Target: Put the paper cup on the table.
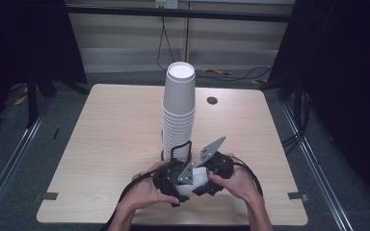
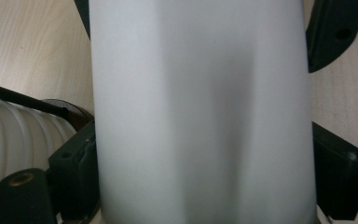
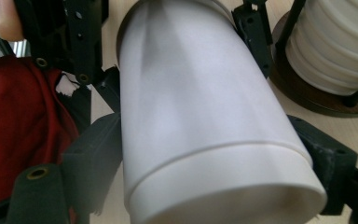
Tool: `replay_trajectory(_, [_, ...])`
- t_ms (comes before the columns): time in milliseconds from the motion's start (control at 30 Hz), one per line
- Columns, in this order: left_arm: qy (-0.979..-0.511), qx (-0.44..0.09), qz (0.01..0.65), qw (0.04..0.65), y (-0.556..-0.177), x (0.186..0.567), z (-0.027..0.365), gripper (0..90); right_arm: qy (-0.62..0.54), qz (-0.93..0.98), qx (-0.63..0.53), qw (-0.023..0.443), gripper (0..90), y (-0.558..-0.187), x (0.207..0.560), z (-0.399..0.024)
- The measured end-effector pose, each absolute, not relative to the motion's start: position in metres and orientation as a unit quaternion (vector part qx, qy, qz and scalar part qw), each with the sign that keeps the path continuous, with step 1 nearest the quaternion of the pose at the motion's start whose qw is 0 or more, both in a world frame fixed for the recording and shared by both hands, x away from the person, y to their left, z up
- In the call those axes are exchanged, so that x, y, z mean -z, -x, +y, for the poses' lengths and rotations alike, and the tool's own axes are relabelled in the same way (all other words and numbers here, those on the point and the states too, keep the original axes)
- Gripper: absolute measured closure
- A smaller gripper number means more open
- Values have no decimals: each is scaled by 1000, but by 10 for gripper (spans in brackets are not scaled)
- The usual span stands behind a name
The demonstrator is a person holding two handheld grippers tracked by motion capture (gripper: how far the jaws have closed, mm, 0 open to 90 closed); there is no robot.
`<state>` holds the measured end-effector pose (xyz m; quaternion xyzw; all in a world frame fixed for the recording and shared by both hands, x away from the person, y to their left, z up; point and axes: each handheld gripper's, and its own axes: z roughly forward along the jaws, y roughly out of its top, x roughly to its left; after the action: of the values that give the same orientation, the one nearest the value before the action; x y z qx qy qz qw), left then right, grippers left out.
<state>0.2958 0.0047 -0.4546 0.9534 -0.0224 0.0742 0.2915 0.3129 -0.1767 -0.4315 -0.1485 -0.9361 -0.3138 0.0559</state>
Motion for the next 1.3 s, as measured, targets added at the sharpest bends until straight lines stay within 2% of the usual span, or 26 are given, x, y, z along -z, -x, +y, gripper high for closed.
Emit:
replay_trajectory(100, [-956,-74,-33,283,-297,454,5,133,145,-935,318,57,198,-313,432,-177])
replay_trajectory(333, [-948,-80,-35,306,-297,455,7,115,146,-933,326,39,216,-311,430,-179])
replay_trajectory(367, [-951,-89,-58,290,-300,452,8,113,146,-933,327,40,217,-311,430,-180])
replay_trajectory(733, [-933,-89,-34,346,-301,448,19,116,148,-926,346,33,223,-309,426,-180])
replay_trajectory(967, [-927,-82,-51,362,-304,448,23,120,151,-926,345,34,224,-309,425,-182])
replay_trajectory(1300, [-907,-79,-42,411,-305,442,31,127,149,-921,359,26,226,-307,422,-183])
